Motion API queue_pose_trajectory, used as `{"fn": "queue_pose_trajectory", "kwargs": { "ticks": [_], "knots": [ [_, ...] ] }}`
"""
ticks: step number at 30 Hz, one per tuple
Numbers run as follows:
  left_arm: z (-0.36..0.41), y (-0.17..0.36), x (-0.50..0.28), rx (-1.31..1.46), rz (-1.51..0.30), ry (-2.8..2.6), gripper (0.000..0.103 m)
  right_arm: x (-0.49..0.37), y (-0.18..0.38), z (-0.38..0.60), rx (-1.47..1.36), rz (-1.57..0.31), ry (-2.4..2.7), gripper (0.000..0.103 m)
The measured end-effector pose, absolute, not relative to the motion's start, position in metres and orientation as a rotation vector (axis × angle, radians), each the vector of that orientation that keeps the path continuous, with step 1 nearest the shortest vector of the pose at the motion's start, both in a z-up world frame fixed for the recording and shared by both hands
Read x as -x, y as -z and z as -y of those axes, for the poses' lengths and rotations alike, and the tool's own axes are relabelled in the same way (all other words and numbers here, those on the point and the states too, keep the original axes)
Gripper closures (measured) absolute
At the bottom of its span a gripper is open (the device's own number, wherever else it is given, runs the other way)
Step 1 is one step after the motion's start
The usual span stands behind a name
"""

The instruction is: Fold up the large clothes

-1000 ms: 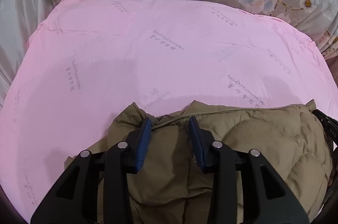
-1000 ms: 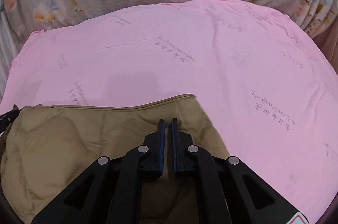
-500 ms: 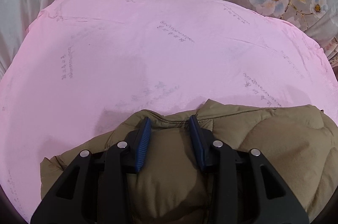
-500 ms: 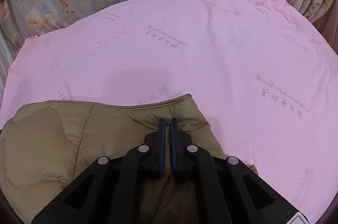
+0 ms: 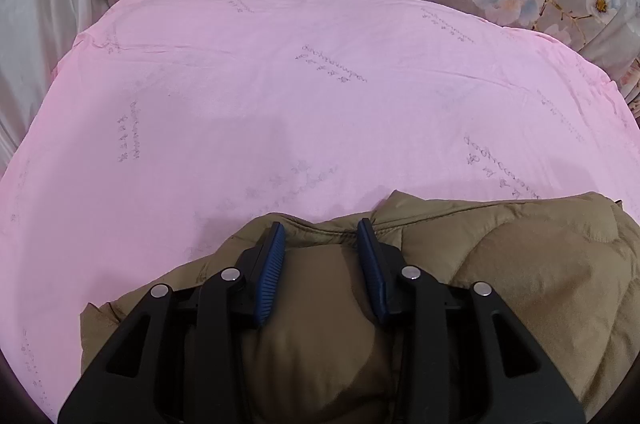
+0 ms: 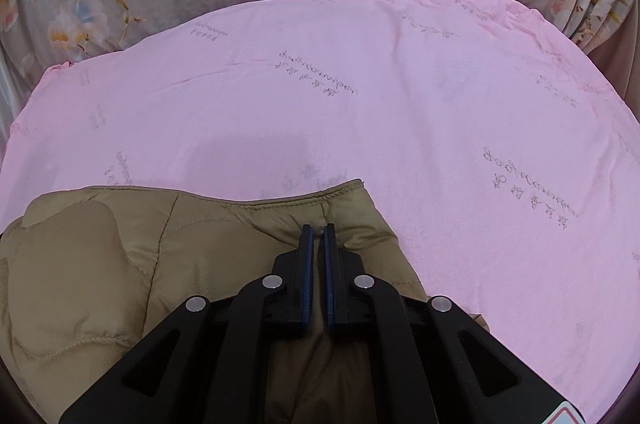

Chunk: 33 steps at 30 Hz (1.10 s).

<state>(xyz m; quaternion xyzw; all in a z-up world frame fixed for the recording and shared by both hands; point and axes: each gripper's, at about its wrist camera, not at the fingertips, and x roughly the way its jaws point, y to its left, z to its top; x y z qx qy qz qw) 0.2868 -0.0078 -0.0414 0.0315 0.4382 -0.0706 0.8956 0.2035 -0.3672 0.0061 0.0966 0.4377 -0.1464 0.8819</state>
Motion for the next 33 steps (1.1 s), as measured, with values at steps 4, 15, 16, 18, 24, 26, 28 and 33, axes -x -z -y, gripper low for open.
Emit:
{"fn": "queue_pose_trajectory", "kwargs": {
  "ticks": [4,15,16,18,24,26,28,33],
  "knots": [
    [0.006,0.012,-0.262,-0.035,-0.908,0.149,0.066,-0.174,-0.047,0.338,-0.182,-0.821,0.248,0.091],
    [0.061,-0.017,-0.192,-0.008,-0.876,0.269,0.060,-0.149,-0.060,0.236,-0.132,-0.808,0.055,0.090],
    [0.063,-0.009,-0.192,-0.005,-0.886,0.264,0.060,-0.151,-0.051,0.238,-0.146,-0.825,0.058,0.090],
    [0.065,0.005,-0.193,-0.002,-0.892,0.250,0.059,-0.152,-0.035,0.245,-0.174,-0.845,0.060,0.092],
    [0.070,0.021,-0.191,-0.023,-0.859,0.232,0.058,-0.154,-0.017,0.247,-0.196,-0.853,0.057,0.094],
    [0.072,0.024,-0.190,-0.033,-0.851,0.226,0.057,-0.154,-0.012,0.245,-0.182,-0.848,0.064,0.094],
    [0.073,0.027,-0.190,-0.040,-0.840,0.221,0.057,-0.153,-0.010,0.243,-0.171,-0.843,0.069,0.093],
    [0.077,0.033,-0.189,-0.066,-0.817,0.202,0.057,-0.154,-0.005,0.241,-0.154,-0.831,0.082,0.093]
  ]
}}
